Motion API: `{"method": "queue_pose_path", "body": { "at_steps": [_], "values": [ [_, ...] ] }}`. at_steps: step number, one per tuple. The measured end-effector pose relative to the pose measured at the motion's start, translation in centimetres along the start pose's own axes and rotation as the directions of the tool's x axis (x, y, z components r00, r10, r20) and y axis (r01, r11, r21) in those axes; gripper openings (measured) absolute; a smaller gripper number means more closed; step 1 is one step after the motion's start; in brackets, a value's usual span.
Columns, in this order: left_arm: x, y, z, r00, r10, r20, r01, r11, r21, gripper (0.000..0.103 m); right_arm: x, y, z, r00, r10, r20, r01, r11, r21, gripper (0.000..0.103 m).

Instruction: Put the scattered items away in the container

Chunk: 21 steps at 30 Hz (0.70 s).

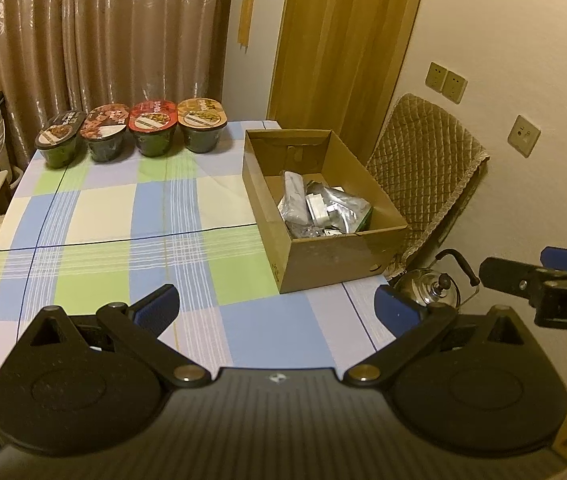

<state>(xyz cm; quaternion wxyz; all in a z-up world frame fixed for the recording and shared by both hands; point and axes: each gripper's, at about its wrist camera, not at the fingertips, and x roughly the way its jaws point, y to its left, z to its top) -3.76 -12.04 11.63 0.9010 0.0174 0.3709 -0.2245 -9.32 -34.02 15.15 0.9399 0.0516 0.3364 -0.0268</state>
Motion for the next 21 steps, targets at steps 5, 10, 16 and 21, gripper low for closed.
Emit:
{"method": "queue_pose_path", "body": {
  "at_steps": [5, 10, 16, 21],
  "values": [
    [-0.06, -0.19, -0.1, 1.0, 0.002, -0.002, -0.002, 1.0, 0.003, 0.102, -0.15, -0.26, -0.09, 1.0, -0.007, 0.005, 0.007, 1.0, 0.011, 0.103],
    [-0.2, -0.41, -0.41, 1.0, 0.001, -0.004, -0.001, 1.0, 0.011, 0.102, -0.32, -0.46, -0.3, 1.0, -0.005, 0.002, 0.005, 1.0, 0.017, 0.103],
    [-0.27, -0.44, -0.72, 1.0, 0.002, -0.008, -0.002, 1.0, 0.013, 0.102, -0.47, -0.68, -0.57, 1.0, -0.006, -0.002, 0.006, 1.0, 0.023, 0.103],
    [-0.22, -0.36, -0.93, 1.0, 0.003, -0.011, -0.003, 1.0, 0.015, 0.102, -0.51, -0.86, -0.75, 1.0, -0.005, -0.006, 0.005, 1.0, 0.026, 0.103]
  ]
}}
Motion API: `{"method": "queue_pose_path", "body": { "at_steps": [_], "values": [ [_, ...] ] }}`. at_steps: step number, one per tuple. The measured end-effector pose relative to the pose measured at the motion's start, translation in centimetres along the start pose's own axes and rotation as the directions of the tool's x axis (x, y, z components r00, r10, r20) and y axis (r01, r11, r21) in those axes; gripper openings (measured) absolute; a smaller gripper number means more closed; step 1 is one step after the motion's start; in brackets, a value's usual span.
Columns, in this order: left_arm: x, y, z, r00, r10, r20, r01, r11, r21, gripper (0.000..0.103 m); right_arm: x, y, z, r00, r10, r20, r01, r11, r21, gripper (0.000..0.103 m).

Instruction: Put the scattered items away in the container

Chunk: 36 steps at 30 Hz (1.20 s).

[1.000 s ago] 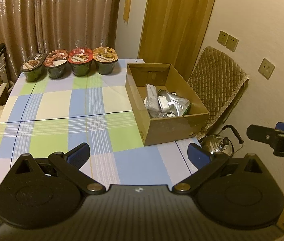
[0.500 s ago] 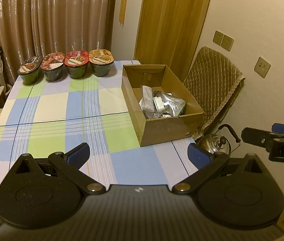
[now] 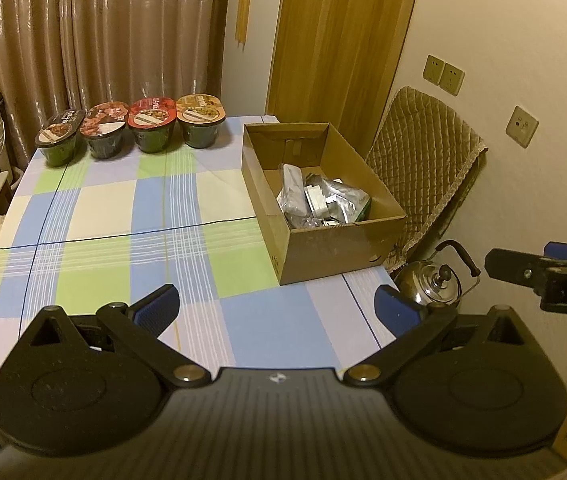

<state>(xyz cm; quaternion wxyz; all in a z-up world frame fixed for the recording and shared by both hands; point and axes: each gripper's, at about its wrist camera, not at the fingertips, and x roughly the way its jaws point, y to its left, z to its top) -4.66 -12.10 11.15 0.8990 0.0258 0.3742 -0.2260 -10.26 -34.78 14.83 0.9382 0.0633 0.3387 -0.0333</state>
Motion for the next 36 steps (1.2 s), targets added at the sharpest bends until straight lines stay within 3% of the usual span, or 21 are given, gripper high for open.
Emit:
{"method": "queue_pose_path", "body": {
  "at_steps": [36],
  "values": [
    [0.48, 0.09, -0.26, 1.0, -0.002, 0.009, 0.002, 1.0, 0.01, 0.102, 0.78, -0.28, -0.51, 1.0, -0.004, -0.028, 0.004, 1.0, 0.003, 0.103]
  ]
}}
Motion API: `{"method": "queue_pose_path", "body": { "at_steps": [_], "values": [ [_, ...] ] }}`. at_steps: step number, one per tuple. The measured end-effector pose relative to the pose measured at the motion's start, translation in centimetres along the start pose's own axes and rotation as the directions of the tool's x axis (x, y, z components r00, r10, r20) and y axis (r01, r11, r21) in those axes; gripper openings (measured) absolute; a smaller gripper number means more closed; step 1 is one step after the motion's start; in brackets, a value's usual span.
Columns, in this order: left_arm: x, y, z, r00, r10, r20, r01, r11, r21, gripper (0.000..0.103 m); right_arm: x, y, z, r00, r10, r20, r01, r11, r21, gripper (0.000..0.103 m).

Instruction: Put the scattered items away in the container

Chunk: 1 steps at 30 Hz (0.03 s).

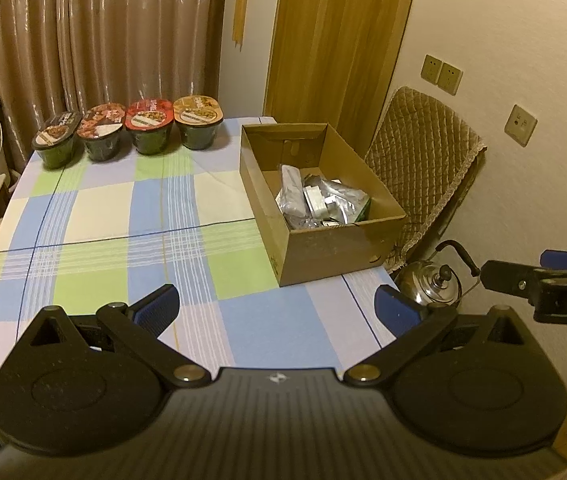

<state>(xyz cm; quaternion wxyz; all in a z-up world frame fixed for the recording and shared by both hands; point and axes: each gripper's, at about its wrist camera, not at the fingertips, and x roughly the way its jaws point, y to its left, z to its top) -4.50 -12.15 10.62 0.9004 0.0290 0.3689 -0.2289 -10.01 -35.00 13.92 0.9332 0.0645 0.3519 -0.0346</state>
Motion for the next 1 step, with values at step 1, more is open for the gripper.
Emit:
{"method": "queue_pose_path", "body": {
  "at_steps": [1],
  "values": [
    [0.04, 0.0, 0.01, 1.0, 0.002, -0.001, -0.002, 1.0, 0.002, 0.102, 0.01, -0.06, -0.01, 1.0, 0.0, -0.001, 0.0, 1.0, -0.001, 0.103]
  ]
}}
